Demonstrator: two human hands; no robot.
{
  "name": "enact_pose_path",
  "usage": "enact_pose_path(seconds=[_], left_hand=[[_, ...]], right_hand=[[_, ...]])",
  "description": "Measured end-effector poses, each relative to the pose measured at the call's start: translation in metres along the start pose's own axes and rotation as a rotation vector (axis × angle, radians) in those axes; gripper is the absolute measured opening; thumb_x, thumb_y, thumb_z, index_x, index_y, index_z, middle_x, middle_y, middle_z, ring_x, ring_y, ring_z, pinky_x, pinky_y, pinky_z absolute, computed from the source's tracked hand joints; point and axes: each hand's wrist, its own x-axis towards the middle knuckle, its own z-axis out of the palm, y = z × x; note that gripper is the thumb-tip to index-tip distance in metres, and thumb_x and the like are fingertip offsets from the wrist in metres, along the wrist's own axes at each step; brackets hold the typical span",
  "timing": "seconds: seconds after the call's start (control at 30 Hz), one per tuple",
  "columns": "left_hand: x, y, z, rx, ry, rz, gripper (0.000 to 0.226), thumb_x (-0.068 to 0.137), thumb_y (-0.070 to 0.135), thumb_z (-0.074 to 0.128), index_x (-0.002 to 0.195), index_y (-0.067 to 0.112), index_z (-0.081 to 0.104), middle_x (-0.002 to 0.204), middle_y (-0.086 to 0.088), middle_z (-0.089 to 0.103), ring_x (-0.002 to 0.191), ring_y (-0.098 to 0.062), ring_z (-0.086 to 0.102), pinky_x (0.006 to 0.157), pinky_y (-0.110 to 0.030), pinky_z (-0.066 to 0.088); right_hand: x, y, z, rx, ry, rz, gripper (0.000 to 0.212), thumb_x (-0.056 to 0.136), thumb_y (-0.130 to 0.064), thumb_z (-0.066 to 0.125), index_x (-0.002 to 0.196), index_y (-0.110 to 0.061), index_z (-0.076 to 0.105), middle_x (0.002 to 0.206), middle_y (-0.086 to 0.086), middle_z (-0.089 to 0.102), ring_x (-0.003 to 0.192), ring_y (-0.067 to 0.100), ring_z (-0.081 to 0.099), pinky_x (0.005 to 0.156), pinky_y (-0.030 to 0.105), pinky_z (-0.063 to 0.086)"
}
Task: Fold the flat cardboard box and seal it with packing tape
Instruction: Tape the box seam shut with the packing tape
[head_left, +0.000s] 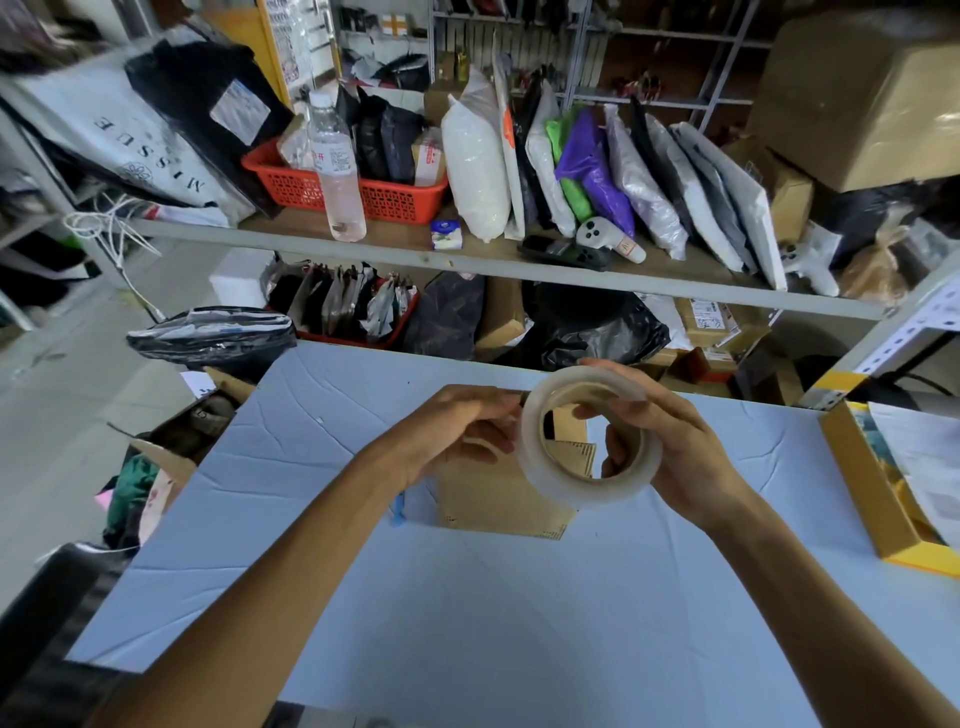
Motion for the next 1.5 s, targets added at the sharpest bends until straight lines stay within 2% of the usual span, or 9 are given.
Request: enact_pose_path(seconds=[0.23, 0.47, 0.6, 0.73, 0.87, 1.1, 1.2, 1.37, 1.5], left_hand=[[-0.002, 0.004, -0.010, 0.052, -0.026, -0.032, 0.022, 0.082, -0.007, 0.065, 0.099, 0.006, 0.072, 0.101, -0.011, 0.071, 0.093, -0.018, 0.068, 0.077, -0.023, 0.056], [0.004, -0.003, -0.002, 0.174, 0.357, 0.093, 0.024, 0.075, -0.002, 0.075, 0.084, 0.014, 0.059, 0.076, -0.003, 0.072, 0.081, -0.018, 0.067, 0.081, -0.029, 0.055], [0.007, 0.000, 0.003, -0.016, 0.493, 0.215, 0.033, 0.079, -0.013, 0.065, 0.085, 0.010, 0.043, 0.070, -0.006, 0.068, 0.061, -0.002, 0.067, 0.063, -0.012, 0.052], [0.008, -0.003, -0.004, -0.021, 0.608, 0.312, 0.037, 0.078, -0.014, 0.065, 0.088, 0.011, 0.039, 0.067, -0.005, 0.064, 0.062, -0.002, 0.064, 0.064, -0.013, 0.053], [0.007, -0.002, -0.006, 0.014, 0.574, 0.391, 0.030, 0.083, -0.008, 0.063, 0.095, 0.010, 0.042, 0.080, -0.008, 0.063, 0.073, -0.006, 0.065, 0.064, -0.021, 0.056], [0.000, -0.001, -0.018, -0.066, 0.414, 0.284, 0.032, 0.082, -0.002, 0.067, 0.111, 0.009, 0.056, 0.083, -0.002, 0.068, 0.075, -0.005, 0.067, 0.076, -0.020, 0.057], [0.002, -0.002, -0.022, -0.044, 0.405, 0.250, 0.034, 0.080, -0.006, 0.067, 0.108, 0.011, 0.058, 0.087, -0.006, 0.069, 0.077, -0.008, 0.068, 0.071, -0.020, 0.057], [0.006, -0.004, -0.025, 0.069, 0.402, 0.207, 0.043, 0.073, -0.005, 0.075, 0.110, 0.009, 0.058, 0.088, -0.007, 0.071, 0.083, -0.015, 0.068, 0.076, -0.022, 0.057], [0.008, -0.007, -0.030, 0.057, 0.439, 0.211, 0.042, 0.073, -0.005, 0.075, 0.109, 0.008, 0.059, 0.087, -0.007, 0.071, 0.083, -0.013, 0.068, 0.079, -0.022, 0.056]], right_hand=[[-0.002, 0.000, -0.004, -0.113, -0.002, 0.029, 0.044, 0.086, -0.007, 0.048, 0.129, -0.002, 0.055, 0.107, 0.023, 0.059, 0.067, 0.008, 0.063, 0.051, 0.031, 0.052], [0.001, 0.003, -0.005, -0.091, 0.087, 0.144, 0.037, 0.092, -0.003, 0.047, 0.125, -0.014, 0.061, 0.115, 0.021, 0.058, 0.092, 0.026, 0.058, 0.058, 0.028, 0.050], [0.002, 0.006, -0.006, -0.058, 0.150, 0.249, 0.034, 0.094, -0.008, 0.046, 0.120, -0.020, 0.064, 0.122, 0.017, 0.060, 0.097, 0.030, 0.058, 0.075, 0.037, 0.044], [0.002, 0.003, -0.006, -0.016, 0.317, 0.357, 0.024, 0.095, -0.014, 0.049, 0.107, -0.022, 0.068, 0.113, 0.013, 0.067, 0.091, 0.023, 0.065, 0.063, 0.034, 0.054], [0.006, 0.006, -0.009, 0.052, 0.428, 0.430, 0.031, 0.093, -0.019, 0.054, 0.122, -0.027, 0.063, 0.118, 0.008, 0.065, 0.102, 0.027, 0.062, 0.062, 0.036, 0.056], [0.001, -0.002, -0.023, 0.315, 0.097, 0.291, 0.025, 0.080, -0.010, 0.060, 0.105, -0.014, 0.068, 0.109, 0.007, 0.064, 0.101, 0.026, 0.061, 0.079, 0.034, 0.057], [0.000, 0.006, -0.026, 0.078, -0.020, 0.304, 0.051, 0.061, 0.006, 0.072, 0.105, -0.015, 0.055, 0.113, 0.010, 0.056, 0.106, 0.029, 0.055, 0.077, 0.031, 0.056], [0.004, 0.010, -0.014, -0.503, 0.094, 0.233, 0.058, 0.054, -0.008, 0.091, 0.099, -0.021, 0.057, 0.112, 0.002, 0.057, 0.101, 0.026, 0.056, 0.062, 0.023, 0.053], [0.003, 0.014, -0.009, -1.150, 0.151, -0.012, 0.055, 0.049, -0.026, 0.093, 0.085, -0.036, 0.053, 0.131, -0.016, 0.043, 0.116, 0.018, 0.026, 0.090, 0.031, 0.030]])
